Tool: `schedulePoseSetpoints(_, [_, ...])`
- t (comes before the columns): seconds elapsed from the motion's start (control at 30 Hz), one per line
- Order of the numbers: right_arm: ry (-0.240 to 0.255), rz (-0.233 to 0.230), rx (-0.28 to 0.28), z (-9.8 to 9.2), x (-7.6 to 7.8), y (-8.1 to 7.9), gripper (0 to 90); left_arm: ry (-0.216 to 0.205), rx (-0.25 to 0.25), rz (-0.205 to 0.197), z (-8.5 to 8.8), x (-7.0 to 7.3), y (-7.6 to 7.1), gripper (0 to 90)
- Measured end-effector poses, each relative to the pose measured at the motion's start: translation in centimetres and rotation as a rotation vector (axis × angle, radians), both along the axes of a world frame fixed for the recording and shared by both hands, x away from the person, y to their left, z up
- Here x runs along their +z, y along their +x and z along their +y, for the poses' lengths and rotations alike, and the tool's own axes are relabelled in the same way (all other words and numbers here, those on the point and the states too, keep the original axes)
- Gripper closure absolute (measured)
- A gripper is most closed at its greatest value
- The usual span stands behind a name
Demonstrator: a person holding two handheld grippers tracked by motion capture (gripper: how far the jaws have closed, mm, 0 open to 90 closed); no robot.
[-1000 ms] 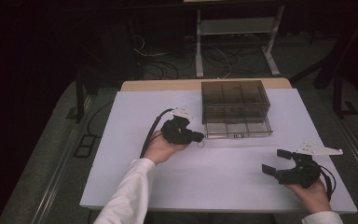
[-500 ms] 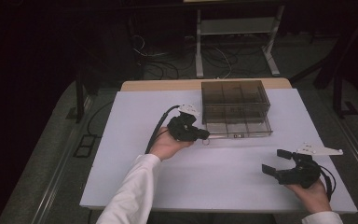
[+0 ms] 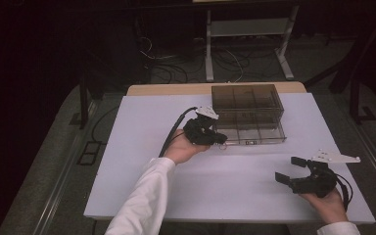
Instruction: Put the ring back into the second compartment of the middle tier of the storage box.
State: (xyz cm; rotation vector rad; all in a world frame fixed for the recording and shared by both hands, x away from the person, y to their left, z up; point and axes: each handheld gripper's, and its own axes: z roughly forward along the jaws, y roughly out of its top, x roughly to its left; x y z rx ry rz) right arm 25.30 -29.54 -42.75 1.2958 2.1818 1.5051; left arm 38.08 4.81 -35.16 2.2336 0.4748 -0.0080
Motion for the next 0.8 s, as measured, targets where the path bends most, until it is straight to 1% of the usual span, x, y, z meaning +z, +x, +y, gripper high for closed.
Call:
schedulePoseSetpoints(0.13, [0.002, 0.000, 0.001, 0.0, 0.0, 0.0, 0.3, 0.003, -0.007, -0.005, -0.3, 0.2, 0.2, 86.4])
schedulePoseSetpoints(0.47, [0.002, -0.002, 0.005, 0.1, 0.0, 0.0, 0.3, -0.019, 0.003, 0.002, -0.9, -0.2, 0.7, 86.4])
schedulePoseSetpoints(0.8, [0.005, -0.001, 0.005, 0.0, 0.0, 0.0, 0.3, -0.033, -0.001, -0.006, -1.7, 0.2, 1.4, 86.4])
